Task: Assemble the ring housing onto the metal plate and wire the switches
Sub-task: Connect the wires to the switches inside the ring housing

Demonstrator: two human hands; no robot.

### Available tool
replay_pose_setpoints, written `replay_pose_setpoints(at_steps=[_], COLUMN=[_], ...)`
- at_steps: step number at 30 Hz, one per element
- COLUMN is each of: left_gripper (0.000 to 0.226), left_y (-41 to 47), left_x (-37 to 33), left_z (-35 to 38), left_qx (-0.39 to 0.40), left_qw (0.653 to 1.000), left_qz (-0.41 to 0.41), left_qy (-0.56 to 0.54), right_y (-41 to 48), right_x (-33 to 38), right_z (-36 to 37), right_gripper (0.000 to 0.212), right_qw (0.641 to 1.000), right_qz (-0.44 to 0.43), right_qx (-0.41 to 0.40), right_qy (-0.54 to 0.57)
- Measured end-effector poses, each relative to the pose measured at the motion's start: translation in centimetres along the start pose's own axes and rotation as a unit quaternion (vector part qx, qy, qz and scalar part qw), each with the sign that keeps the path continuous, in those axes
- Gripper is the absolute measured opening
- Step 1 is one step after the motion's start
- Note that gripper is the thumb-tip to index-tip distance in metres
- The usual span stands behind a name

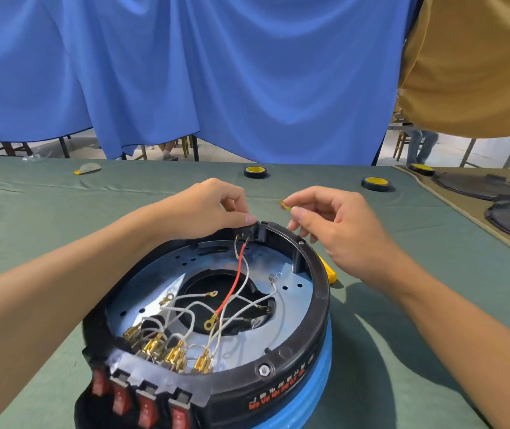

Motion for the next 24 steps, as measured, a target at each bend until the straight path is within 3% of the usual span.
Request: replay_pose_setpoints(at_steps=[6, 18, 24], left_gripper=[0.019, 0.019, 0.019], left_y=[0.2, 0.0, 0.4], left_x=[0.3, 0.2, 0.9], left_z=[0.1, 0.1, -0.4], left_qx=[0.039, 0.031, -0.002], left_qw=[0.999, 0.998, 0.993], left_qz=[-0.019, -0.039, -0.103], left_qy=[-0.027, -0.033, -0.053], right_y=[-0.4, -0.4, -0.5], right_x=[0.0, 0.7, 1.3], right_z=[0.6, 1.0, 1.2], right_gripper=[0.015, 0.025, 0.025], right_qw=[0.999, 0.993, 1.0], right_qz=[-0.001, -0.017, -0.017], right_qx=[-0.007, -0.013, -0.026], right_qy=[0.053, 0.114, 0.004])
Point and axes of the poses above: each hand's wrist, its own y-axis towards the middle knuckle, its own z-axis out of the palm, x = y × z, the point moved 1 cm from there along y, towards the middle knuckle, and after that the axes turned 10 degrees about -z, right-handed, at the moved point
